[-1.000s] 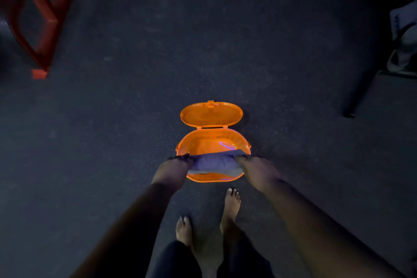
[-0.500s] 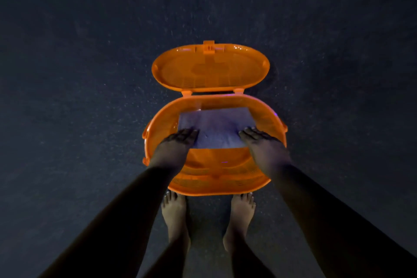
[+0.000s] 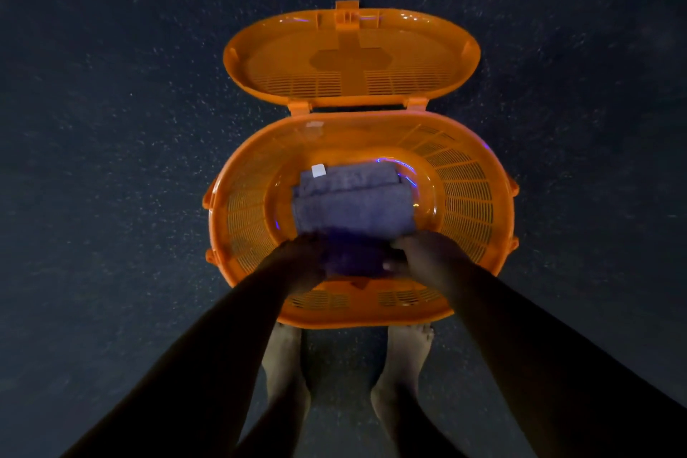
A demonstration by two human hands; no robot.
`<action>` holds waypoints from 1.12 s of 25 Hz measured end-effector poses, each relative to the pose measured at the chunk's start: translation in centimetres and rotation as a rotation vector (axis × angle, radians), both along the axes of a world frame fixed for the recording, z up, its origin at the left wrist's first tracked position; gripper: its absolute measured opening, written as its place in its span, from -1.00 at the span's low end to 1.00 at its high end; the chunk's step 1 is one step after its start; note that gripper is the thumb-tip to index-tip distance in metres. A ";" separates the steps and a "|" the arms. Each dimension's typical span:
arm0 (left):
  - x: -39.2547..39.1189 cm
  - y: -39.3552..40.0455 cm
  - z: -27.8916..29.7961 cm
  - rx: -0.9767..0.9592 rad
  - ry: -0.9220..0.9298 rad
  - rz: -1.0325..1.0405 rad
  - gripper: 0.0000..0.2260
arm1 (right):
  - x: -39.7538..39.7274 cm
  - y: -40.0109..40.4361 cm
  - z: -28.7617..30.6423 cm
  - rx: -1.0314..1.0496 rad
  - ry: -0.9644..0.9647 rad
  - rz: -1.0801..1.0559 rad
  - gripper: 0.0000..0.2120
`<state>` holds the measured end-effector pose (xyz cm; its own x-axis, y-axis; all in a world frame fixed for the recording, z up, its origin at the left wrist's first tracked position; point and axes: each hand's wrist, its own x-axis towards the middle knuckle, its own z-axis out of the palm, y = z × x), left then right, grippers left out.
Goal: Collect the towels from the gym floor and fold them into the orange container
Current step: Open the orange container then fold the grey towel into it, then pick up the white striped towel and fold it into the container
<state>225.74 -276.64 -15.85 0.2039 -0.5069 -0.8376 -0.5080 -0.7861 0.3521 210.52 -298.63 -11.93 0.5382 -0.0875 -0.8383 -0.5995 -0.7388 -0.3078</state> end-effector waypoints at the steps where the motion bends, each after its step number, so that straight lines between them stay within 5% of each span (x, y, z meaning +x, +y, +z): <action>1: 0.4 -1.0 0.7 -0.028 -0.042 -0.061 -0.32 | 1.0 0.0 -0.5 -0.065 -0.095 -0.047 -0.56; 3: 1.0 -3.0 1.7 0.004 -0.131 -0.064 -0.23 | 3.1 0.0 -1.6 -0.187 -0.199 -0.053 -0.36; 7: -0.2 -3.7 -3.2 0.046 -0.228 -0.133 -0.10 | 4.2 0.9 -6.1 -0.218 -0.058 0.059 -0.14; 10: 0.1 -4.0 -5.0 -0.048 -0.402 -0.125 -0.19 | 4.3 1.1 -8.9 -0.379 -0.174 0.033 -0.05; 18: 2.8 -5.9 -3.6 -0.054 -0.351 -0.100 -0.14 | 6.1 0.3 -8.0 -0.402 -0.194 -0.017 -0.12; 23: 3.3 -5.4 6.3 0.038 -0.168 -0.037 -0.12 | 5.7 0.0 2.3 -0.245 -0.082 -0.052 -0.18; 28: 4.1 -3.4 27.2 0.068 -0.182 0.080 -0.17 | 7.9 0.6 22.8 -0.193 -0.012 -0.012 -0.23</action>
